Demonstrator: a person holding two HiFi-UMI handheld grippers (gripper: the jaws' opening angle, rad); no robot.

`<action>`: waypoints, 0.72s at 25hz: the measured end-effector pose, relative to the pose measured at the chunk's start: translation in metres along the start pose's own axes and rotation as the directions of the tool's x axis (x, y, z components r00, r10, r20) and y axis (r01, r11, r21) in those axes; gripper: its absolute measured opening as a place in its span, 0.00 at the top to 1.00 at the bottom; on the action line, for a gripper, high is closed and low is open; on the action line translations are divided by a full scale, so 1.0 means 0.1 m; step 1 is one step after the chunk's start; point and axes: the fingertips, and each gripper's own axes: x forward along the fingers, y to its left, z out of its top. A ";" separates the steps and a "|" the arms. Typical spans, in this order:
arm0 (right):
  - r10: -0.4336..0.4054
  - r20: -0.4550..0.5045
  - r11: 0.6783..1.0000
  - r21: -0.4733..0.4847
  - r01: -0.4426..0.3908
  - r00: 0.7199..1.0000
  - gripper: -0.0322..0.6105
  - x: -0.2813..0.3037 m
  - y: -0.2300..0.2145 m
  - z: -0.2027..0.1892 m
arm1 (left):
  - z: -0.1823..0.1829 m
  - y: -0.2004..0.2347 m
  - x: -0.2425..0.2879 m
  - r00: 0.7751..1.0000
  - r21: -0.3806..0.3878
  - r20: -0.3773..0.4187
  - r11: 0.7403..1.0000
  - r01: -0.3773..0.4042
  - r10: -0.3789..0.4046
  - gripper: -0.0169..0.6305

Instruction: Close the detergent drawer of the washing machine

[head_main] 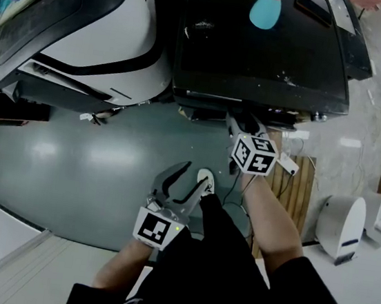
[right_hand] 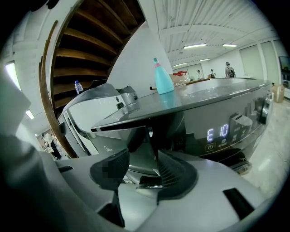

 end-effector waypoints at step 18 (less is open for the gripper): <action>-0.077 0.000 0.989 0.123 0.077 0.997 0.63 0.09 -0.05 0.03 | 0.04 0.10 -0.01 1.000 -0.013 0.012 1.000 -0.021 0.021 0.70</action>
